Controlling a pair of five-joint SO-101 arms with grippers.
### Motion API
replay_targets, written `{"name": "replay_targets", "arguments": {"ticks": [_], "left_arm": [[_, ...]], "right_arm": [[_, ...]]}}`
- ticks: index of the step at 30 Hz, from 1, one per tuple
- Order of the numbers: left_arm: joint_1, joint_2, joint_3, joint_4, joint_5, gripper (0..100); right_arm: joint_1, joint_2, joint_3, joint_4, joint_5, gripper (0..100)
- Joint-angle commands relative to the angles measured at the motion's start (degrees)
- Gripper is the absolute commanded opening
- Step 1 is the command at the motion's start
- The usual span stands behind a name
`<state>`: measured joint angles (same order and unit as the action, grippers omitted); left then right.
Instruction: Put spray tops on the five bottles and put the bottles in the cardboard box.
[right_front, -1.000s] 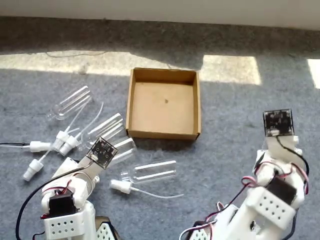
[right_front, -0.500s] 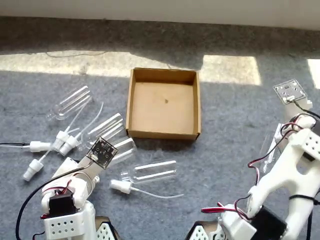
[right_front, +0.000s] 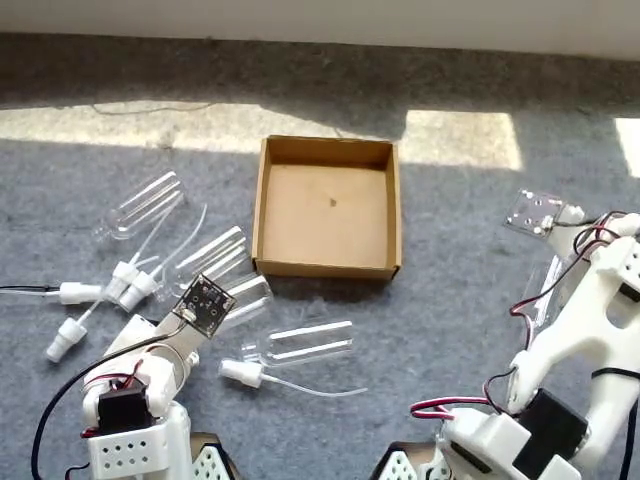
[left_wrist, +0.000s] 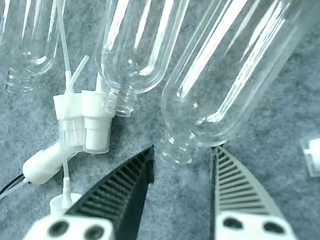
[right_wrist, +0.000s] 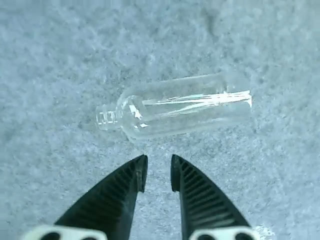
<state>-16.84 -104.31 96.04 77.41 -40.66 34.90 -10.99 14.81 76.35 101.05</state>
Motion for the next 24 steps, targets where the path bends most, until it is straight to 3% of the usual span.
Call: {"name": "replay_targets", "arguments": {"ticks": [1,4,6,12,19,24], "left_arm": [[0.1,-0.2,1.1,3.2,-0.7,18],[0.1,-0.2,1.1,3.2,-0.7,18],[0.1,-0.2,1.1,3.2,-0.7,18],[0.1,-0.2,1.1,3.2,-0.7,18],[0.1,-0.2,1.1,3.2,-0.7,18],[0.1,-0.2,1.1,3.2,-0.7,18]], "right_arm": [[0.2,-0.2,-2.9,0.1,8.0,13.9],[0.7,-0.2,-2.9,0.0,14.7,15.6],[0.1,-0.2,-3.0,0.0,15.2,15.7],[-1.1,1.3,-0.7,-9.1,-3.5,15.7],[6.4,9.8,4.2,-23.8,-9.1,15.7],[8.9,12.7,4.7,-25.0,-12.3,15.6]]}}
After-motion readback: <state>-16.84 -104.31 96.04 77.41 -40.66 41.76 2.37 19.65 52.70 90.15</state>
